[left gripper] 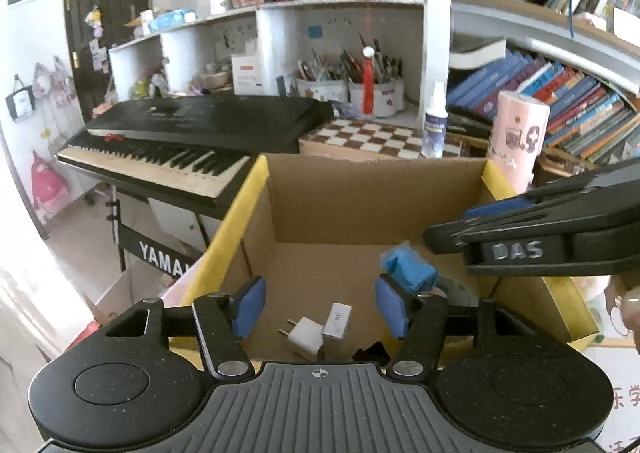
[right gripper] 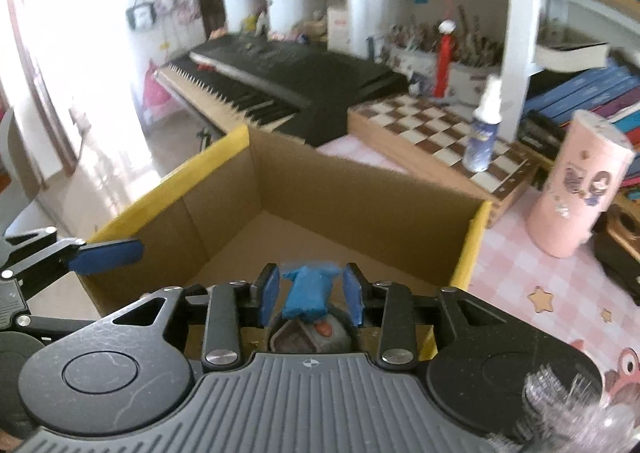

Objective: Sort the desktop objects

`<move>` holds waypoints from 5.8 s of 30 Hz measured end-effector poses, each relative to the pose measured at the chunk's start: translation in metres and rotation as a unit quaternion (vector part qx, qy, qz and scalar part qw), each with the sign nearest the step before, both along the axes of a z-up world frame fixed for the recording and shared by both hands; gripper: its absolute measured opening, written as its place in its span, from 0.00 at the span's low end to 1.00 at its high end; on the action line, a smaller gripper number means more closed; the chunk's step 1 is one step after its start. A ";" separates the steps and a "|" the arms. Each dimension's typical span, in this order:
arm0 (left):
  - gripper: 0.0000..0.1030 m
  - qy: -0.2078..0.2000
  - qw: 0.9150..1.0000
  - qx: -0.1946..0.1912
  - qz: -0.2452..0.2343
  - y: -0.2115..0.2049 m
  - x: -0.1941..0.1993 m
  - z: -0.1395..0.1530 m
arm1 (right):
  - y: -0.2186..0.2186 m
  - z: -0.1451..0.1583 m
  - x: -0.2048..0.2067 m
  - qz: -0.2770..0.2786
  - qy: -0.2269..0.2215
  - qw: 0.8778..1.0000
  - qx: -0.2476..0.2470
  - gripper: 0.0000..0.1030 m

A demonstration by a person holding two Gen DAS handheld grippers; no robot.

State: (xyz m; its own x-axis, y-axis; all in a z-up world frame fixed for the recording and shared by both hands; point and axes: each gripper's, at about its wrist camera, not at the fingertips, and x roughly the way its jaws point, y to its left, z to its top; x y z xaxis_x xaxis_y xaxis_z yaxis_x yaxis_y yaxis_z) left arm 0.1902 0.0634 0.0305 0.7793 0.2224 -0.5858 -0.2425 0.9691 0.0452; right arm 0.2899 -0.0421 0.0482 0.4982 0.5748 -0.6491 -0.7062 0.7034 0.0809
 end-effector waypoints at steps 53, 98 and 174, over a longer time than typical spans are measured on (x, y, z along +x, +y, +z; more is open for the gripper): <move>0.65 0.006 0.999 -0.016 -0.039 0.013 -0.196 -0.014 | -0.061 -0.037 -0.261 -0.198 -0.005 0.980 0.012 0.45; 0.66 0.053 0.979 -0.034 -0.196 -0.085 -0.147 -0.038 | -0.147 -0.055 -0.259 -0.317 0.018 0.948 -0.019 0.48; 0.22 0.096 0.981 -0.045 -0.165 -0.234 0.056 -0.068 | -0.305 -0.056 -0.034 -0.280 0.041 0.959 0.011 0.67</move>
